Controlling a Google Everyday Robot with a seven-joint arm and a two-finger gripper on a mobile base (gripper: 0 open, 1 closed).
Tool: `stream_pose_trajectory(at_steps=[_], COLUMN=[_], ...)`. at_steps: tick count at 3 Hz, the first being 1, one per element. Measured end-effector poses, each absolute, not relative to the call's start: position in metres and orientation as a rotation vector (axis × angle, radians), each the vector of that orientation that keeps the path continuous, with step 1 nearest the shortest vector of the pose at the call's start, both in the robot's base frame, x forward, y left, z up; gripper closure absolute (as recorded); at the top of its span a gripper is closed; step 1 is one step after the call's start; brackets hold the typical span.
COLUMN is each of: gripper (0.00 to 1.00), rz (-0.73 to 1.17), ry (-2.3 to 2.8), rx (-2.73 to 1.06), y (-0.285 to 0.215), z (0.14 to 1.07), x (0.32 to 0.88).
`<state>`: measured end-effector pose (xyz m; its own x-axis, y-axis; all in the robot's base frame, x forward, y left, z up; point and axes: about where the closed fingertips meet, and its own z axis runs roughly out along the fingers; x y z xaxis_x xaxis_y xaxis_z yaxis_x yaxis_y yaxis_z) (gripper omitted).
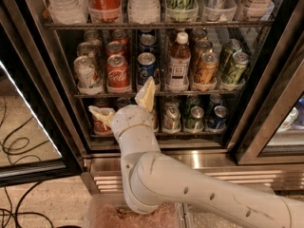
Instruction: Pick coke can from middle shelf of fridge
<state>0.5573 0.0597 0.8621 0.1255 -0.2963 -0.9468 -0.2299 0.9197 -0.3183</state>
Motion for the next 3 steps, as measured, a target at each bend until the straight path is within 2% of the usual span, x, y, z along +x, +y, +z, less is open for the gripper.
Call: stream_pose_trajectory(at_steps=[1,3], gripper=[0.0,0.0], rz=[-0.125,-0.144], ry=[1.576,1.59], rx=[-0.387,-0.369], y=[0.0555,0.0495], z=[0.8399,0.8373], x=[0.5802,0.581])
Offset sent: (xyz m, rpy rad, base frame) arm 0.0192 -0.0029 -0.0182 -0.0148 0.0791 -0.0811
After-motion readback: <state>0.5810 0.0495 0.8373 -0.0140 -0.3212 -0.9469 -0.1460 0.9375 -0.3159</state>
